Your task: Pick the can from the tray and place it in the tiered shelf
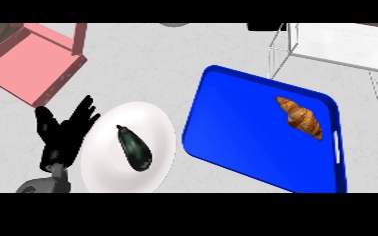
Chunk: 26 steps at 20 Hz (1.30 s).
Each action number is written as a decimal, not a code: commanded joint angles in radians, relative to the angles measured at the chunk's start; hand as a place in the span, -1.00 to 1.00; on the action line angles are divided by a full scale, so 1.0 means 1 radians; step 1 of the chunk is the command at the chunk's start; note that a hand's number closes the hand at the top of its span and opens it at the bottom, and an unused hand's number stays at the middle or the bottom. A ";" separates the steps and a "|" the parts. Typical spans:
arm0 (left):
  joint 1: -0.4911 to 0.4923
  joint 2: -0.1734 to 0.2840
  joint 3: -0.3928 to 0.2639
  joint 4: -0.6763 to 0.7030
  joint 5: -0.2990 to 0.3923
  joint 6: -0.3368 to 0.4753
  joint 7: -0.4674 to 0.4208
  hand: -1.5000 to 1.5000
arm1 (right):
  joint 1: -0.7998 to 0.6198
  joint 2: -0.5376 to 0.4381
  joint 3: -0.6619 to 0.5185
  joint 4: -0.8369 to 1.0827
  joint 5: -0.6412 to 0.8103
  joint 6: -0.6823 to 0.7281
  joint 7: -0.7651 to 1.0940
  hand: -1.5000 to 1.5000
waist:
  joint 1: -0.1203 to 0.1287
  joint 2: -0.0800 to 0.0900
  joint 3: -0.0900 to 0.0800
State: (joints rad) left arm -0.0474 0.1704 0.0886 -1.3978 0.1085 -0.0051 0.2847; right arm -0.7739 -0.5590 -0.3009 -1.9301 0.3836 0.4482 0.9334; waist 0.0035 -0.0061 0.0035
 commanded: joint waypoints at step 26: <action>0.029 -0.010 -0.003 0.018 0.001 -0.042 0.012 0.00 | -0.313 -0.260 0.023 1.108 0.199 -0.193 -0.686 1.00 | 0.028 0.015 -0.003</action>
State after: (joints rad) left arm -0.0681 0.1720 0.1018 -1.3877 0.1151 -0.0368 0.2936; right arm -1.0694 -0.8152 -0.2776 -0.9576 0.5442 0.3286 0.3473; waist 0.0242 0.0033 0.0040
